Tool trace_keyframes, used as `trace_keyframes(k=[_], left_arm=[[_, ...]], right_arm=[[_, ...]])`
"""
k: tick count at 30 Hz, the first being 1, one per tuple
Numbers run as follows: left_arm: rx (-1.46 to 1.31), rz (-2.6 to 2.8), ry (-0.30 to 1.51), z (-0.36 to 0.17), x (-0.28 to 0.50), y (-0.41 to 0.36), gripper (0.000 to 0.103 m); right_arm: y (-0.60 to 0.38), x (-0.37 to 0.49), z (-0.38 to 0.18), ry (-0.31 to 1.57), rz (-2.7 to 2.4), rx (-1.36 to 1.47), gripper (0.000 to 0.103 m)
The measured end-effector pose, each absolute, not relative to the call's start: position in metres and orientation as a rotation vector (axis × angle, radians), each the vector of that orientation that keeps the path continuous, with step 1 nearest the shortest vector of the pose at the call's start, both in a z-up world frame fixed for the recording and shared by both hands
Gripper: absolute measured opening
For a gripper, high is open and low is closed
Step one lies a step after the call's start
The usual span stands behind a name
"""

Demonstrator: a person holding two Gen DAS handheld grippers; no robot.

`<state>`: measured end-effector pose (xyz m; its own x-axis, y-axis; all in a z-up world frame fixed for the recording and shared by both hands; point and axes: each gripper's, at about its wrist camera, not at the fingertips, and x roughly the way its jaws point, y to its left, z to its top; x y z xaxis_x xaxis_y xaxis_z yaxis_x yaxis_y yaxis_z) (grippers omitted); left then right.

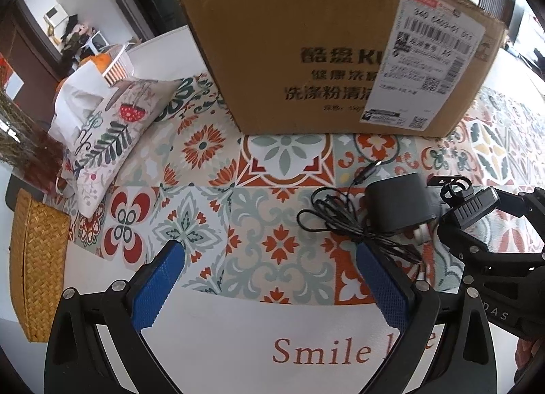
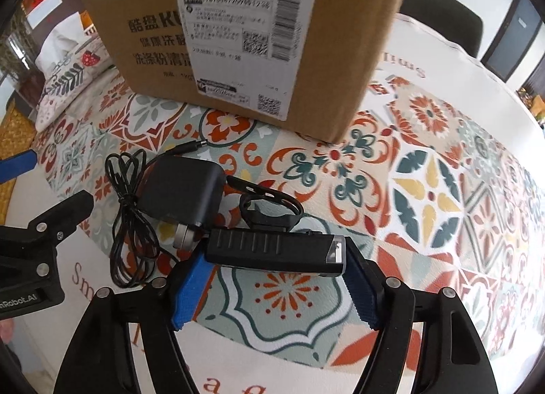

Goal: Organize rigid objects
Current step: 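Grasp the black rectangular power bank with the right gripper, then grasp the black power adapter with cable using the left gripper while the right holds the power bank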

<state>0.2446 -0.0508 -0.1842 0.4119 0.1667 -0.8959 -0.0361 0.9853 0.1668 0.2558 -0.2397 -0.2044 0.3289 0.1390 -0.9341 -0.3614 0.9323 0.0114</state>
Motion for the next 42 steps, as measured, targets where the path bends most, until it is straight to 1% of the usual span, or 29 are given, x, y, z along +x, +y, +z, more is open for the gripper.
trace_keyframes(k=[10,14,18,20,23,25,29,34,36,38,42], left_arm=[[0.143,-0.008,1.128,-0.166,0.254,-0.078,0.102],[0.162,-0.058,1.131,-0.166,0.261,-0.093,0.099],[0.16,-0.117,1.156,-0.173,0.269,-0.106,0.092],[0.141,-0.155,1.178,-0.178,0.275,-0.112,0.091],[0.127,-0.176,1.208,-0.187,0.282,-0.117,0.085],[0.12,-0.181,1.23,-0.194,0.287,-0.119,0.083],[0.094,-0.19,1.268,-0.206,0.295,-0.121,0.075],[0.061,-0.182,1.296,-0.216,0.305,-0.121,0.069],[0.039,-0.185,1.313,-0.221,0.308,-0.122,0.063],[0.025,-0.174,1.36,-0.231,0.311,-0.122,0.06],[0.031,-0.177,1.338,-0.231,0.31,-0.123,0.06]], right_arm=[[-0.273,0.24,-0.171,1.124,0.2,-0.13,0.073],[-0.289,0.24,-0.163,1.107,0.161,-0.104,0.073],[-0.301,0.236,-0.161,1.099,0.116,-0.098,0.073],[-0.308,0.233,-0.161,1.097,0.101,-0.085,0.073],[-0.314,0.233,-0.162,1.099,0.086,-0.071,0.073],[-0.315,0.235,-0.164,1.103,0.076,-0.063,0.073],[-0.313,0.237,-0.171,1.113,0.067,-0.056,0.073],[-0.31,0.239,-0.176,1.125,0.062,-0.053,0.073],[-0.31,0.24,-0.178,1.129,0.062,-0.046,0.073],[-0.309,0.241,-0.179,1.133,0.06,-0.039,0.073],[-0.308,0.241,-0.179,1.135,0.066,-0.029,0.073]])
